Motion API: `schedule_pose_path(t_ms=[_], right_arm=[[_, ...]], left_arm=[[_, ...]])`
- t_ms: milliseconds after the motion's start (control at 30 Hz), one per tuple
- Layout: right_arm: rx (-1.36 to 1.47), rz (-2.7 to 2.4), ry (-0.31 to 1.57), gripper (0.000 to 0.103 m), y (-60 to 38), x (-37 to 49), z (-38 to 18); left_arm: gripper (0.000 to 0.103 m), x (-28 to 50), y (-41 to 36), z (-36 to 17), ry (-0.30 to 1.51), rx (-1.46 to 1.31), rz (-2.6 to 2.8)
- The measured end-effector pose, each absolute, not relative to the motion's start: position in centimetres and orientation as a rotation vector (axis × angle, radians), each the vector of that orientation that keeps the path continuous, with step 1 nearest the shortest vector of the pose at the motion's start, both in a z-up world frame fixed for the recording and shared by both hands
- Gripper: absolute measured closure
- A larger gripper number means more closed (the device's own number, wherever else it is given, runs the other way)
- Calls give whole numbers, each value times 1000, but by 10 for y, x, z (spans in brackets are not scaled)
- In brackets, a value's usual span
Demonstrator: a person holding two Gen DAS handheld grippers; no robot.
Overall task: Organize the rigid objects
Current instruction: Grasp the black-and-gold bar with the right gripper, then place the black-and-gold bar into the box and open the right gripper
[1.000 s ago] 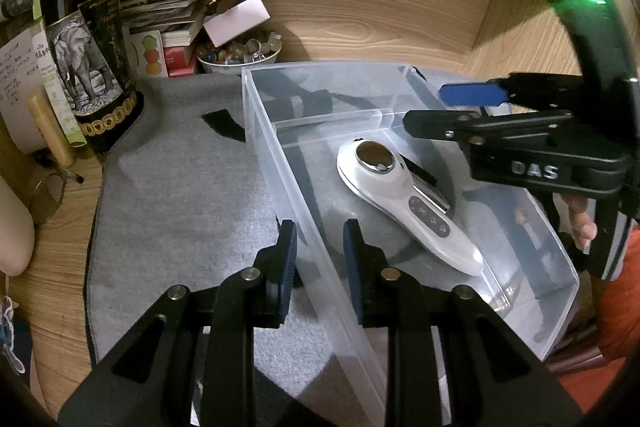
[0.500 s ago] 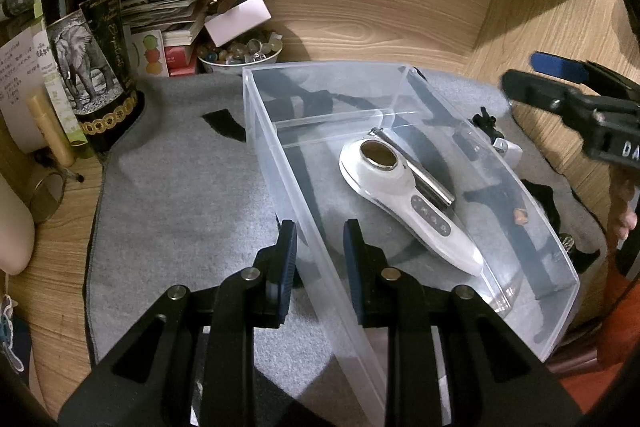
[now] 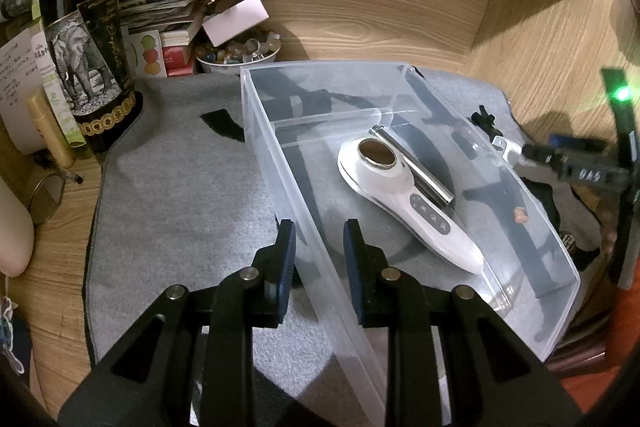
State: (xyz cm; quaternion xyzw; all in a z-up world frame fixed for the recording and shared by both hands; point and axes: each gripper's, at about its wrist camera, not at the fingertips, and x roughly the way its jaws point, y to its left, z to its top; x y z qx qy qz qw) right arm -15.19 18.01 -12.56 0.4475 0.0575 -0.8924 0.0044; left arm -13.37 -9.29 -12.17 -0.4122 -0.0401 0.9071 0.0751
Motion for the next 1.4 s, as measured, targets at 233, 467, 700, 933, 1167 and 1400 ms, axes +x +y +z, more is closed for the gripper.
schedule_pose_path(t_ms=[233,467,700,933,1167,1400], right_arm=[[1523,-2674,139,23,181,-152,-157],[1520,-2618,172,69,177,-146,-166],[1489,-2654,180,82,181,-138,-159],[1365,-2694,106,82,180,-133,-134],[1193,-2719,96,82,161,-133,-97],[1019,-2704,157,82,132,-135,-70]], left_arm=[[78,-134,-93,-122,-117,-1238,2720],[78,-134,-92,-122,-115,-1238,2721],[78,-134,-93,-122,-115,-1237,2720],[78,-134,-94,-123,-115,-1237,2719],[78,-134,-94,-123,-114,-1236,2718],[78,-134,-94,-123,-115,-1236,2718]])
